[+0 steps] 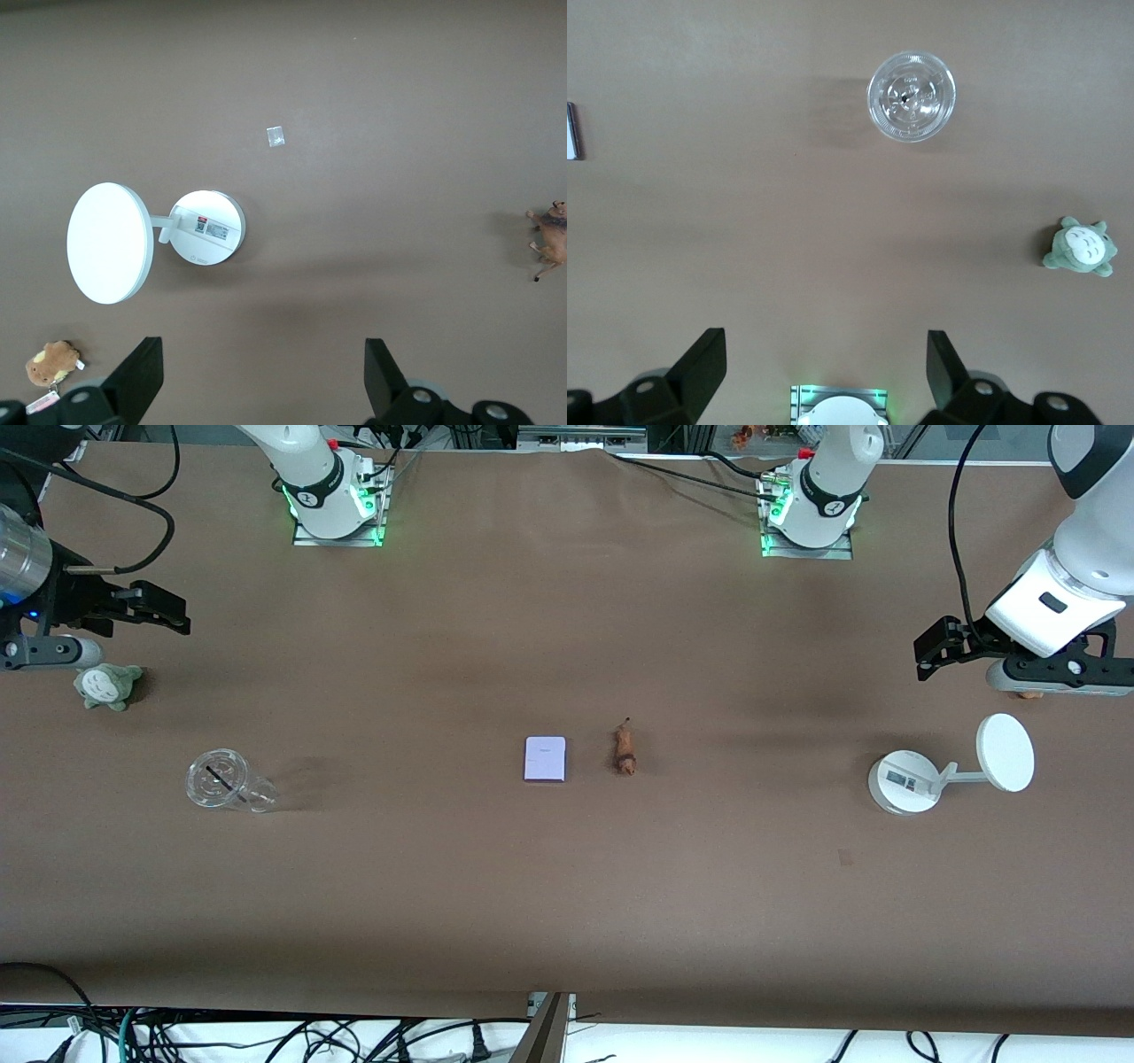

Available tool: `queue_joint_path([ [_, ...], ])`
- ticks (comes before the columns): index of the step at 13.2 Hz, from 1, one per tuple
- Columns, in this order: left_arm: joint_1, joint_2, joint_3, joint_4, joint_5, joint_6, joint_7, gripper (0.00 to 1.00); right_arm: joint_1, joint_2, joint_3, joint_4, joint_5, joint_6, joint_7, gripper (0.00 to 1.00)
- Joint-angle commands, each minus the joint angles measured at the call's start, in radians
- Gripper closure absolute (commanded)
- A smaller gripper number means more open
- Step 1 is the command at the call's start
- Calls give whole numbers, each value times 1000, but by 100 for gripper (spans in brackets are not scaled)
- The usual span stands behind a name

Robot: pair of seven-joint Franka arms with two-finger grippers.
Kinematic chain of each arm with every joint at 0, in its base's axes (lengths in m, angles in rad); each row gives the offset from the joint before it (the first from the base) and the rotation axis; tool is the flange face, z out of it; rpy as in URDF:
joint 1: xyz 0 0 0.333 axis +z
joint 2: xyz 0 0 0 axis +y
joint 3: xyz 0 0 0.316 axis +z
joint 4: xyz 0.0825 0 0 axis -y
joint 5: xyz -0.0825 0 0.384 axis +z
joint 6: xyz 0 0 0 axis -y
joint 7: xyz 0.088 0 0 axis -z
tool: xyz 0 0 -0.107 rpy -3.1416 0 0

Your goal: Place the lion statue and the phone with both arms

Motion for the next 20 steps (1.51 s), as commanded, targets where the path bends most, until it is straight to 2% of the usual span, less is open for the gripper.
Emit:
queue_joint_path([
  [1, -6, 3, -1, 12, -12, -16, -5, 0, -8, 12, 11, 12, -8, -21, -11, 0],
  [6, -10, 63, -15, 10, -24, -52, 8, 0, -6, 14, 11, 14, -11, -21, -10, 0],
  [10, -16, 143, -120, 12, -26, -39, -59, 0, -6, 14, 11, 17, -13, -21, -2, 0],
  [14, -39, 282, -228, 41, -24, 74, -232, 0, -5, 15, 13, 18, -11, -22, -2, 0],
  [20, -236, 492, -234, 53, -9, 395, -594, 0, -6, 15, 13, 17, -10, -24, -7, 0],
])
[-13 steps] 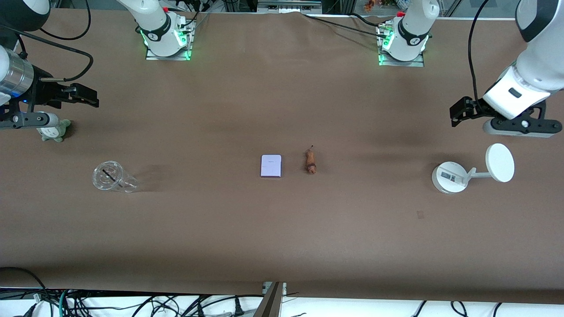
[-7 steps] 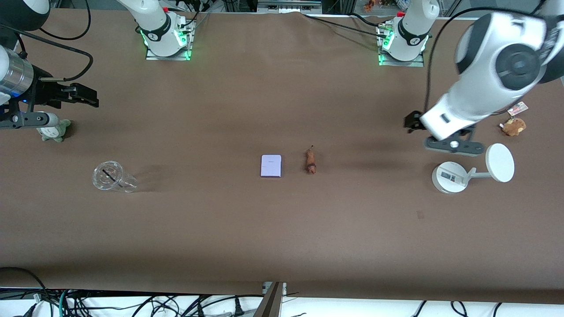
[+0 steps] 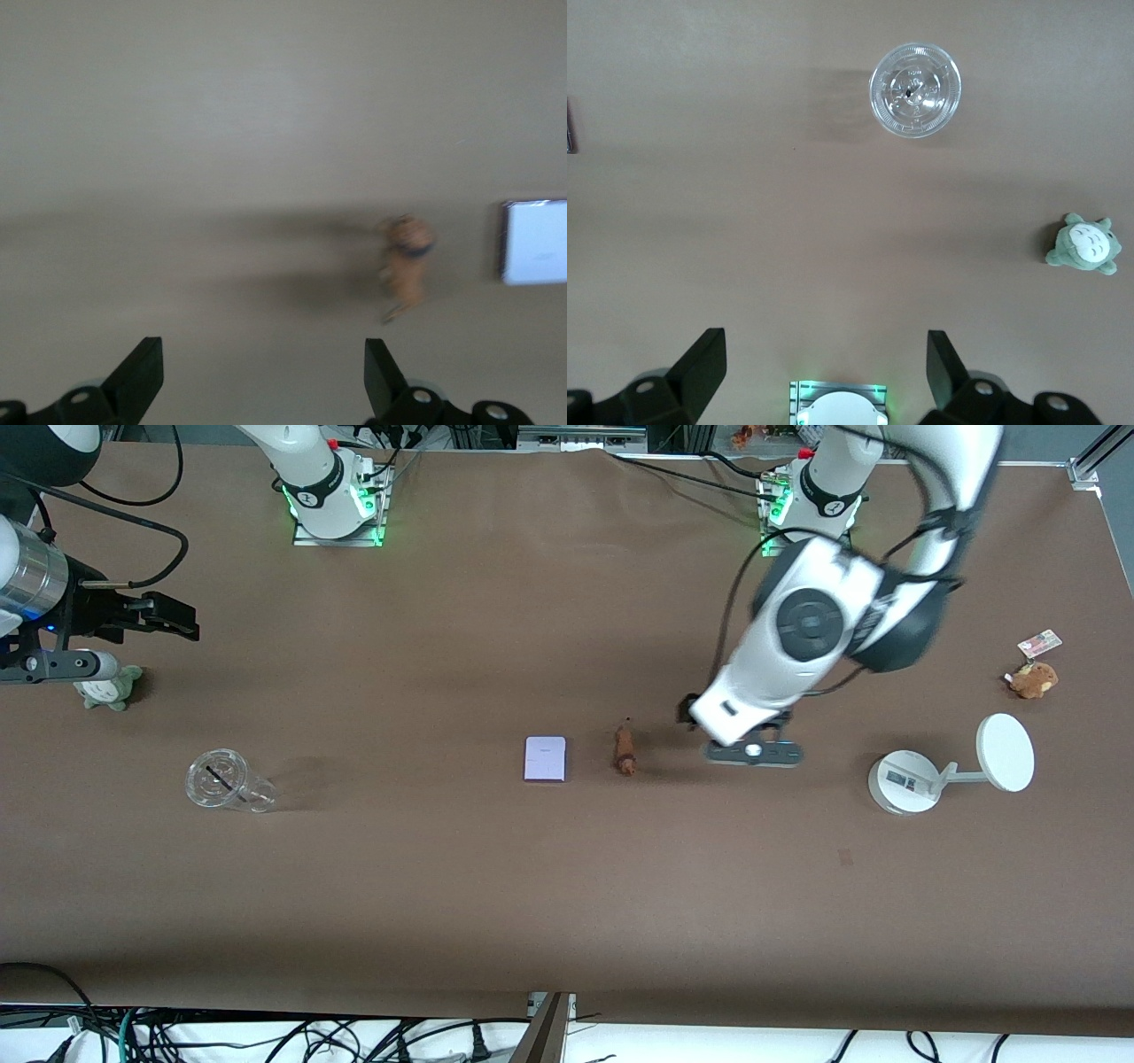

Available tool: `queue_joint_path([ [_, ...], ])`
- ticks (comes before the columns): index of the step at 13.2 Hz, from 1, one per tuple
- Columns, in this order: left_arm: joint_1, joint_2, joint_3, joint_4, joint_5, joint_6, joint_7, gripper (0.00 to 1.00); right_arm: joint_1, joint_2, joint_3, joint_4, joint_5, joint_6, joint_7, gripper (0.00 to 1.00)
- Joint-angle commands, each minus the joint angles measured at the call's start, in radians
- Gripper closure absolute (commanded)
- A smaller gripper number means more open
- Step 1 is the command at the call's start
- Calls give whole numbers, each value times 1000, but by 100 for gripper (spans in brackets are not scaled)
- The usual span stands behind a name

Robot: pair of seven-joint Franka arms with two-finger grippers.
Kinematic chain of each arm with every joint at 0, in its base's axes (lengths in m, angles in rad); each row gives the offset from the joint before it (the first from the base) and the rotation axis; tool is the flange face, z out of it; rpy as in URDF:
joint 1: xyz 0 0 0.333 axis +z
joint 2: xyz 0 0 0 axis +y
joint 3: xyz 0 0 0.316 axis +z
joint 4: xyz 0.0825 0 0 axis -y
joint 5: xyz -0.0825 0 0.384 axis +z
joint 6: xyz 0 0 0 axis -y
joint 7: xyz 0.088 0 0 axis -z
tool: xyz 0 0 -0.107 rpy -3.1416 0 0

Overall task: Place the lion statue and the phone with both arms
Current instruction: 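Reach the left gripper down to the brown lion statue and grasp it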

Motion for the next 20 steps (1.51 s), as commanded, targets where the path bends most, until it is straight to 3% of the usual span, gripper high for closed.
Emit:
queue_joint_path([
  [1, -63, 110, 10, 43, -3, 130, -103, 0, -9, -1, 10, 14, -8, -19, -11, 0],
  [5, -131, 227, 18, 41, -1, 293, -146, 0, -13, -1, 10, 12, -8, -19, -17, 0],
  [8, -139, 276, 16, 41, 97, 332, -149, 0, -15, -1, 8, 12, -8, -19, -19, 0],
  [12, -146, 290, 16, 41, 101, 345, -149, 0, -12, -1, 8, 12, -9, -19, -13, 0],
  [13, -146, 299, 18, 41, 101, 345, -149, 8, -7, -1, 8, 12, -11, -15, -8, 0],
  [15, -146, 307, 18, 41, 101, 347, -149, 38, -3, 11, 11, 14, -6, -13, -2, 0],
  [16, -146, 307, 16, 41, 101, 347, -149, 46, 22, 16, 13, 15, -5, -4, 6, 0],
  [18, -145, 305, 16, 41, 101, 347, -147, 73, 63, 46, 13, 36, -2, 11, 13, 0],
  [19, -142, 302, 16, 41, 100, 344, -149, 77, 80, 63, 13, 47, 5, 22, 50, 0],
  [20, -134, 294, 18, 41, 100, 335, -141, 89, 100, 77, 13, 55, 6, 34, 93, 0],
])
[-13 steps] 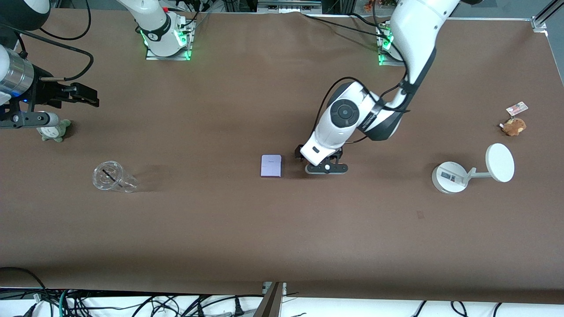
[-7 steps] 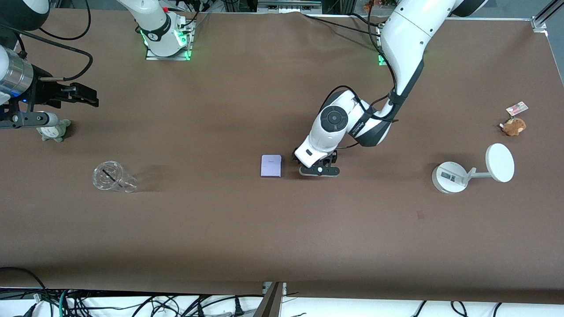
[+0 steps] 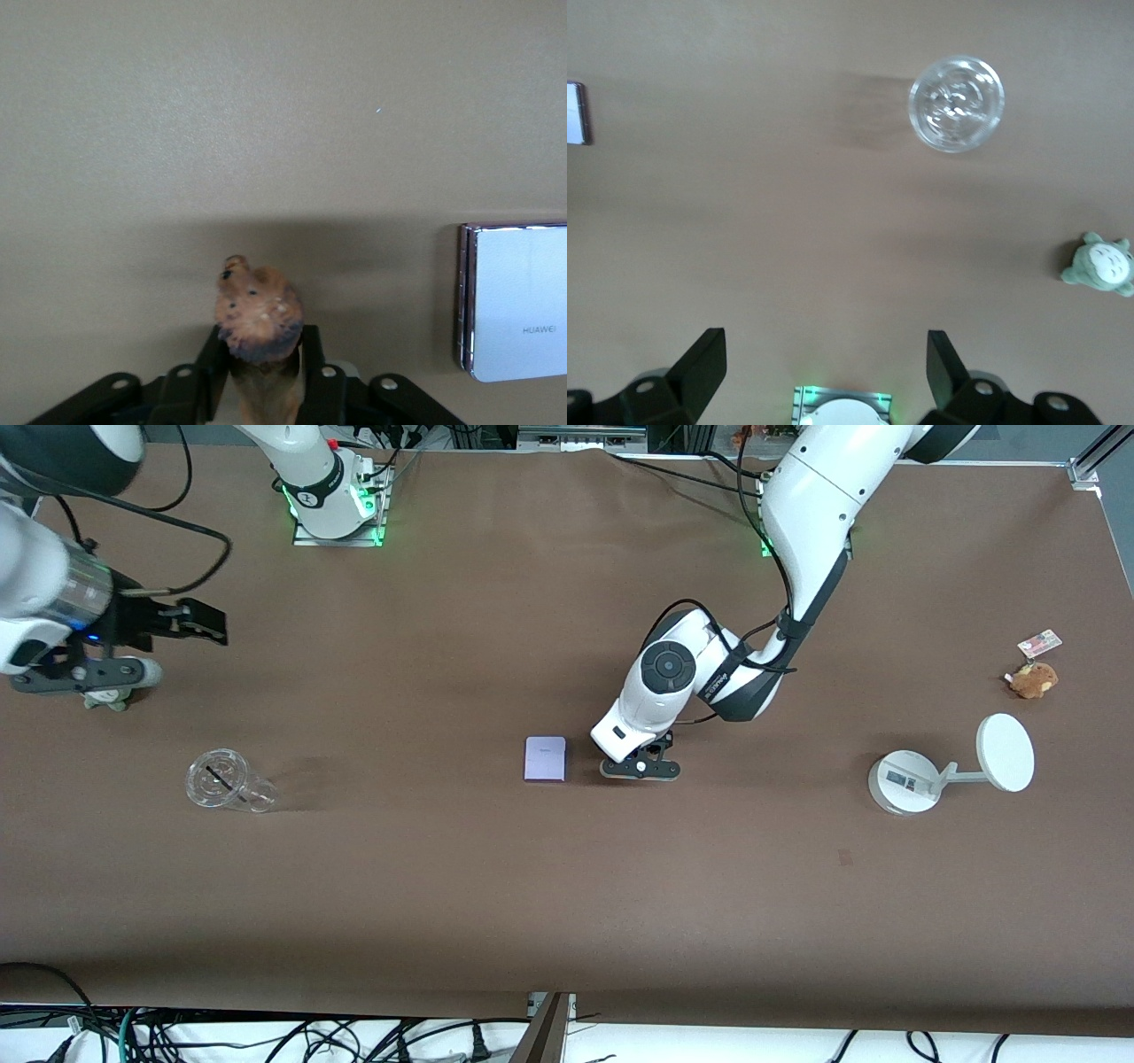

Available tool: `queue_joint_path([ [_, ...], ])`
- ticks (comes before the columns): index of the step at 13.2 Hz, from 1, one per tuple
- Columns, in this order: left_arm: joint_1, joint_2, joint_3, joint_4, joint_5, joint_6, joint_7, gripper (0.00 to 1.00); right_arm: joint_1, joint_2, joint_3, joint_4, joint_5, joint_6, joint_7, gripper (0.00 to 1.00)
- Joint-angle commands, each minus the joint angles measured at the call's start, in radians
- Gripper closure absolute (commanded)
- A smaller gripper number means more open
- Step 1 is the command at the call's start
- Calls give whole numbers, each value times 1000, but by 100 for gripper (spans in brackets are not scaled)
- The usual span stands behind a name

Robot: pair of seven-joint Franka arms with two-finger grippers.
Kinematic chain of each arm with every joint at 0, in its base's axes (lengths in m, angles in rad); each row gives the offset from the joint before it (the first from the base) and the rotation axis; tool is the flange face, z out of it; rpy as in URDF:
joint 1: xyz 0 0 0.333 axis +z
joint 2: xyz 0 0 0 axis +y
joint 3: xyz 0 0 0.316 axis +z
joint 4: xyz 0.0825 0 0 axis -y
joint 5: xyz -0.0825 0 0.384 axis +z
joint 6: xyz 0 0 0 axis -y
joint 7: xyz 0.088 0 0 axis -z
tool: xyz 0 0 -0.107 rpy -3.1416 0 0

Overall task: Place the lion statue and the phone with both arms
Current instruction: 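Lift the lion with the left gripper while the right gripper reaches the phone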

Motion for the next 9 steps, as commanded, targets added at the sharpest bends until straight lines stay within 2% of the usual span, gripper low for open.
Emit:
queue_joint_path([
  [1, 3, -26, 13, 24, 19, -31, -4, 91, 48, 59, 1, 64, 5, 22, 91, 0],
  [5, 105, -175, 8, 28, 20, -310, 13, 88, 150, 181, 1, 175, 7, 48, 242, 0],
  [9, 217, -243, 10, 105, 19, -542, 141, 88, 250, 280, 1, 181, 21, 201, 457, 0],
])
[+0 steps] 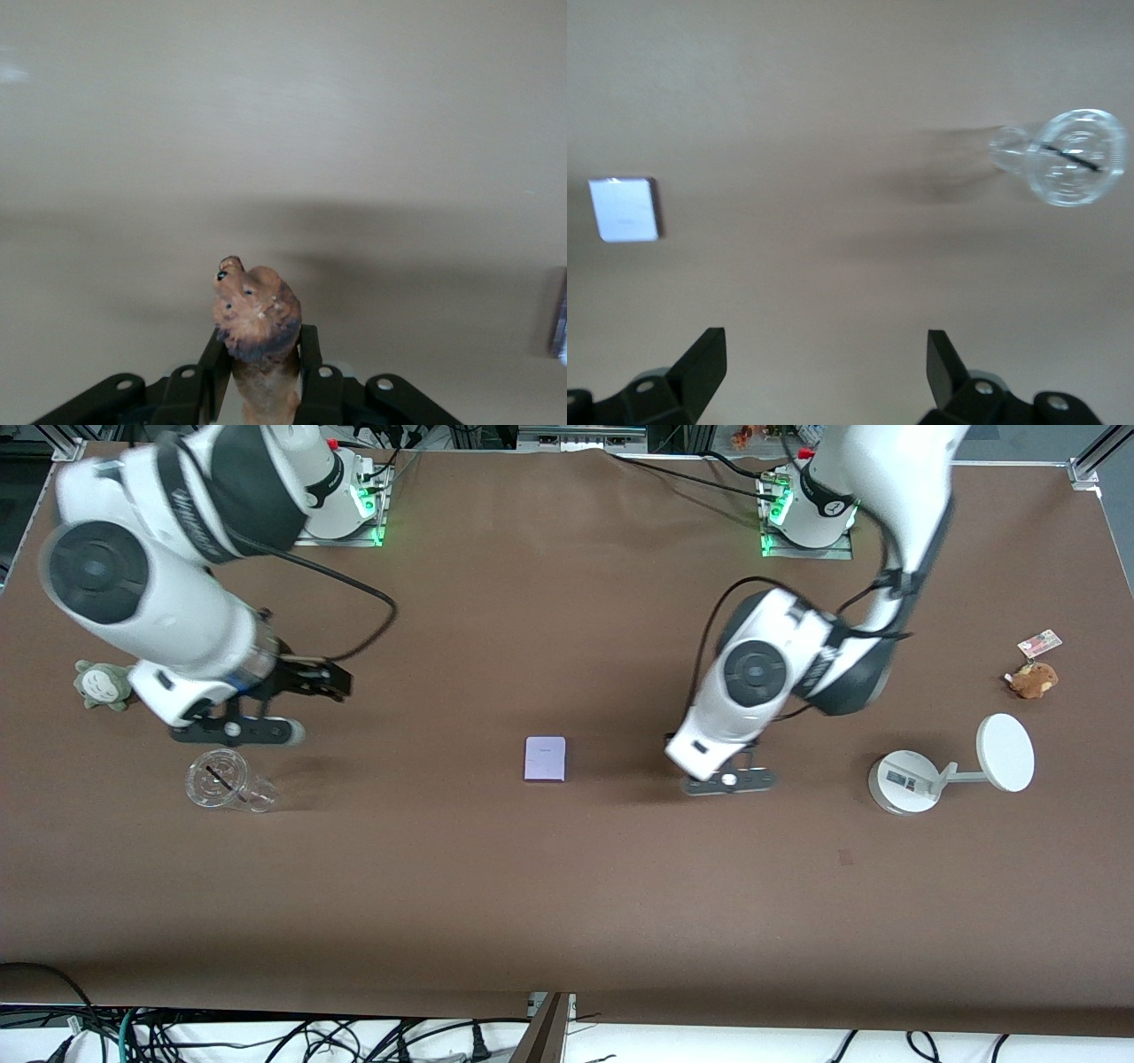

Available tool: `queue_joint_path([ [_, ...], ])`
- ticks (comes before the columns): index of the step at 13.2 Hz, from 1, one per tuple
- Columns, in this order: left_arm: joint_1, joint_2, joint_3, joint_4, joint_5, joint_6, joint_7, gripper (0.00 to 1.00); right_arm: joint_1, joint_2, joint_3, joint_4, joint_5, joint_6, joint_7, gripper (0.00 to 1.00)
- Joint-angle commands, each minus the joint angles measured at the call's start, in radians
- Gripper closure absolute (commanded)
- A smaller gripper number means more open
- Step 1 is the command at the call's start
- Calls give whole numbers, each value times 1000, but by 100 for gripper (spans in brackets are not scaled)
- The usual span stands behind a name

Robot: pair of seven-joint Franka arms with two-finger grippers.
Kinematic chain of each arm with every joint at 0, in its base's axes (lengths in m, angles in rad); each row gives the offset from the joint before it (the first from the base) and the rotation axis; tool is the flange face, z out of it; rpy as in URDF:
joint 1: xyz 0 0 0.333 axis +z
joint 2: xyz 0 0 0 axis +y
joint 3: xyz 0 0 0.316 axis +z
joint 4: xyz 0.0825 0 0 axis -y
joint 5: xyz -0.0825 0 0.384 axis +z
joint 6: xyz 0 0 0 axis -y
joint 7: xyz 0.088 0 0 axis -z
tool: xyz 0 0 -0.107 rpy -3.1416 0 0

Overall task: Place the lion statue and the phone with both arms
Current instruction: 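Lift the lion with the left gripper while the right gripper reaches the phone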

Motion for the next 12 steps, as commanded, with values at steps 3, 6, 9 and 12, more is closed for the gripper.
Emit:
queue_joint_path([
  [3, 163, -21, -5, 24, 18, -109, 195, 88, 105, 156, -4, 43, 23, 217, 212, 0],
  [6, 255, -4, -5, 5, 18, -57, 326, 88, 153, 265, -4, 66, 21, 352, 289, 0],
  [9, 328, 22, -5, -47, 20, 46, 396, 88, 190, 374, -4, 129, 21, 407, 327, 0],
  [12, 357, 37, -3, -132, 20, 167, 438, 88, 225, 460, -4, 144, 21, 504, 366, 0],
])
